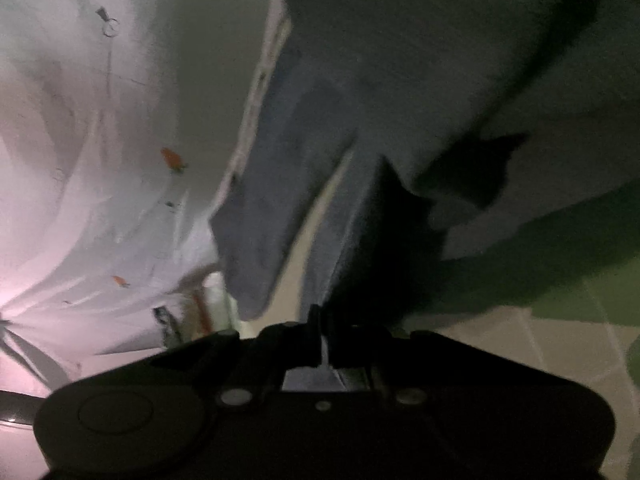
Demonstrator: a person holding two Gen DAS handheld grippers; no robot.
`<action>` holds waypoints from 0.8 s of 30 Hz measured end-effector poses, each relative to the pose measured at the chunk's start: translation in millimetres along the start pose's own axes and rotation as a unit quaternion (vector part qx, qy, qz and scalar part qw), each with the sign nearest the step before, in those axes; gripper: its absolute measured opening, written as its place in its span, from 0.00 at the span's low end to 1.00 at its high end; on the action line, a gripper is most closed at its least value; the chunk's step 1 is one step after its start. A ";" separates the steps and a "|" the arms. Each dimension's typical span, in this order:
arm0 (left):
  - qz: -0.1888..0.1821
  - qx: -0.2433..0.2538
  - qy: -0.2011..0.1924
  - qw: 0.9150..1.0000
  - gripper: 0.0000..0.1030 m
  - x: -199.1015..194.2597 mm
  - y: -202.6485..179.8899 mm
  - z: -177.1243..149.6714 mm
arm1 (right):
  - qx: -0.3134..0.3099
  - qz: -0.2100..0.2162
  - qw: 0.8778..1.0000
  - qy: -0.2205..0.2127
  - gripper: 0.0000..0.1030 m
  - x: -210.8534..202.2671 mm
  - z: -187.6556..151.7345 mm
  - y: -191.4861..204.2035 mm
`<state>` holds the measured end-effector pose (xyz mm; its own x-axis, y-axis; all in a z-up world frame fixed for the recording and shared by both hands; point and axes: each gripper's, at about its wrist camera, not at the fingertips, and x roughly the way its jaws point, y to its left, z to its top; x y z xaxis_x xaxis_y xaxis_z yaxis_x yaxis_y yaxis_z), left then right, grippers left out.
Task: Fold clothes
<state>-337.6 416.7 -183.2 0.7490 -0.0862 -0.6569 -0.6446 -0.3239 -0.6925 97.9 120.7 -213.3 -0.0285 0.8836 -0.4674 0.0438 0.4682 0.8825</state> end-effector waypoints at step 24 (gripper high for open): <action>0.082 0.202 -0.232 0.948 0.71 35.8 -124.4 50.3 | -0.025 -0.094 0.980 -0.174 0.23 -63.5 38.1 -0.4</action>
<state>-238.3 501.3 -135.6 0.5457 0.3503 -0.7612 -0.8229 0.0524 -0.5658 137.7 64.6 -185.9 0.3119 0.7340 -0.6033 0.0217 0.6293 0.7769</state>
